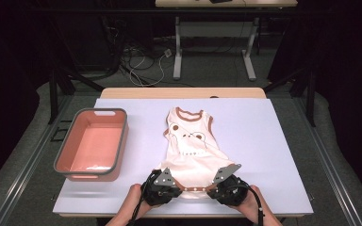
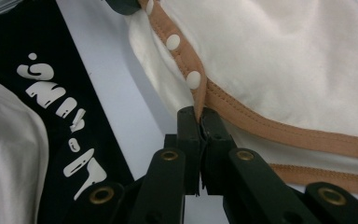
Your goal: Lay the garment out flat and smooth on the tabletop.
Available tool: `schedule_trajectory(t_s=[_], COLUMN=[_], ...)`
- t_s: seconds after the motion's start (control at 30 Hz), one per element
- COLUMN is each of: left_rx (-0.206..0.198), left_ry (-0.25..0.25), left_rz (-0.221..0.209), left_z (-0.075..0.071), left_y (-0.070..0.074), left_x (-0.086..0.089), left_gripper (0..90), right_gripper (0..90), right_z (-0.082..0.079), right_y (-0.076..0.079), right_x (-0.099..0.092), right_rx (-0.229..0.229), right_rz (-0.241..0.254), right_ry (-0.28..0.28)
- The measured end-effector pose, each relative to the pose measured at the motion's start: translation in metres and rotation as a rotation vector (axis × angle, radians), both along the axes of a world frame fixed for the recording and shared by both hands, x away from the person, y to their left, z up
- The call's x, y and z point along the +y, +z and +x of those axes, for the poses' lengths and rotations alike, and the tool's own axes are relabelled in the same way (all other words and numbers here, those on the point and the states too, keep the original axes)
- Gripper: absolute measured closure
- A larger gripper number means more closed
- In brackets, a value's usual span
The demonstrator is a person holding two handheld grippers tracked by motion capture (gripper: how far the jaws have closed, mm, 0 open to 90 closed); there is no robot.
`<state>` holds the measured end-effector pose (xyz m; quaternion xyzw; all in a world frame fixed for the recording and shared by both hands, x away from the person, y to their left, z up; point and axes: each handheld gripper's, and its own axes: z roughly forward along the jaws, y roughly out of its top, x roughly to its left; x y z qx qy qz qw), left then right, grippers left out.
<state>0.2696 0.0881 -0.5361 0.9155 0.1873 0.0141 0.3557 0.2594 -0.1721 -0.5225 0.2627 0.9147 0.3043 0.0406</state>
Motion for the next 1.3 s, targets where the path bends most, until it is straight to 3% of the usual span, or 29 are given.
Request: schedule_trajectory(t_s=[0.13,0.27,0.33,0.4,0.5,0.67,0.87,0.9,1.0,1.07,1.13,1.3], left_rx=[0.035,0.043,0.044,0.043,0.040,0.014,-0.028,-0.041,-0.072,-0.093,-0.135,-0.123], left_ry=[-0.019,-0.027,-0.019,-0.014,0.010,0.074,0.169,0.192,0.261,0.308,0.347,0.404], left_rz=[-0.001,0.038,0.056,0.056,0.052,0.059,0.046,0.050,0.061,0.068,0.109,0.103], left_z=[-0.006,-0.009,-0.009,-0.008,-0.006,-0.001,0.007,0.008,0.012,0.014,0.015,0.023], left_y=[-0.001,-0.005,-0.007,-0.006,-0.004,0.000,0.003,0.003,0.002,0.002,0.001,-0.004], left_x=[0.003,0.001,0.002,0.005,0.012,0.024,0.038,0.039,0.043,0.045,0.046,0.051], left_gripper=[85.9,82.4,78.4,70.1,58.5,46.9,46.3,46.3,47.0,48.9,49.7,51.9], right_gripper=[88.6,86.5,74.5,64.0,54.8,49.9,53.2,53.8,55.4,56.9,58.2,59.8], right_z=[-0.005,-0.009,-0.007,-0.005,0.000,0.011,0.023,0.025,0.030,0.034,0.037,0.042], right_y=[-0.003,-0.007,-0.009,-0.008,-0.004,-0.002,-0.006,-0.007,-0.007,-0.009,-0.010,-0.012], right_x=[0.000,0.002,0.001,-0.002,-0.011,-0.028,-0.045,-0.048,-0.055,-0.060,-0.064,-0.070], right_rx=[0.035,0.053,0.059,0.070,0.054,0.008,-0.072,-0.092,-0.122,-0.133,-0.143,-0.144], right_rz=[-0.012,-0.021,-0.035,-0.018,0.010,0.025,0.001,0.015,-0.018,-0.021,-0.027,-0.030], right_ry=[0.020,0.039,0.042,0.037,0.000,-0.094,-0.201,-0.219,-0.268,-0.296,-0.325,-0.376])
